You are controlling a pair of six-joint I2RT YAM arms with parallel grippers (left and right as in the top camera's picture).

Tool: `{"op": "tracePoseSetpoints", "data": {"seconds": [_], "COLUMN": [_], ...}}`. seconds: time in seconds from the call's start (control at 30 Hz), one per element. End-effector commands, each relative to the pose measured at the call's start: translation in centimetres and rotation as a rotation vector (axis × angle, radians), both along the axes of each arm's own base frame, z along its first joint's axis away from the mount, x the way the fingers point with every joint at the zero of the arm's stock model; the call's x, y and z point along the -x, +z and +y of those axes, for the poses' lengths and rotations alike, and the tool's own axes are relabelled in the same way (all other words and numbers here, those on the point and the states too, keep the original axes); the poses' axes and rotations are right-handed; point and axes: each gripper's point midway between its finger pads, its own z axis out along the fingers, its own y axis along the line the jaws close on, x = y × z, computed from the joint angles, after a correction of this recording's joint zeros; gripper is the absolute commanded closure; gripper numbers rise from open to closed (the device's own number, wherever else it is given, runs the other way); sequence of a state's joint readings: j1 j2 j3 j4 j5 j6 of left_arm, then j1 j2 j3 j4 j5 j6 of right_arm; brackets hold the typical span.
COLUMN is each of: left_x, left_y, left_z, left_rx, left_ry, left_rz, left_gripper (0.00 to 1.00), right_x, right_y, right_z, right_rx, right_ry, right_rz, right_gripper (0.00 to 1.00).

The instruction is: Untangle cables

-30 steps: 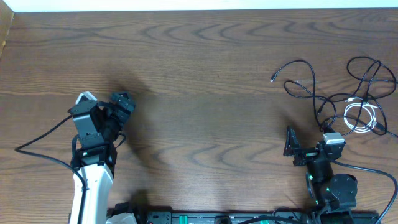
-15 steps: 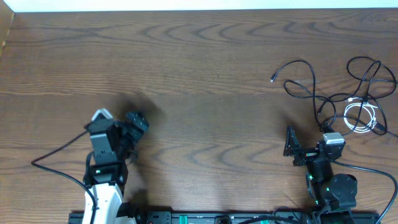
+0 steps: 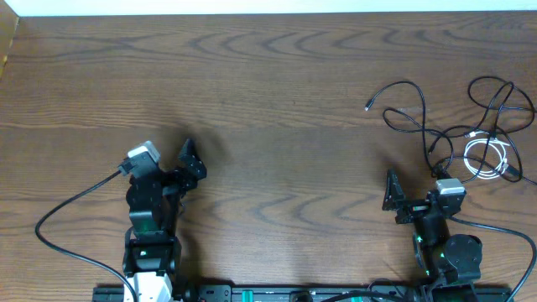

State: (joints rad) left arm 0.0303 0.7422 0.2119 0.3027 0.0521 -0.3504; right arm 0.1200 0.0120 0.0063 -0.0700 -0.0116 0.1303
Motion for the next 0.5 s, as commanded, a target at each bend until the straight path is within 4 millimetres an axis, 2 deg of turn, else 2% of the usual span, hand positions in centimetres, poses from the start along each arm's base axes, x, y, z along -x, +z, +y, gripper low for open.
{"op": "tracePoseSetpoints", "data": {"seconds": [0.0, 0.23, 0.47], "left_x": [-0.1, 0.1, 1.3], "left_y": [1.4, 1.7, -1.0], "left_z": [0.1, 0.1, 0.1], "left_rx": [-0.185, -0.185, -0.183], "left_ry": [-0.042, -0.040, -0.042], "left_rz": [-0.040, -0.060, -0.040], "left_gripper": [0.01, 0.01, 0.01], "right_x": [0.0, 0.0, 0.0], "right_y": [0.0, 0.0, 0.0], "right_z": [0.1, 0.1, 0.1], "right_rx": [-0.014, -0.014, -0.014], "right_ry": [0.005, 0.005, 0.005], "right_rz": [0.002, 0.002, 0.002], "right_gripper": [0.01, 0.01, 0.01]}}
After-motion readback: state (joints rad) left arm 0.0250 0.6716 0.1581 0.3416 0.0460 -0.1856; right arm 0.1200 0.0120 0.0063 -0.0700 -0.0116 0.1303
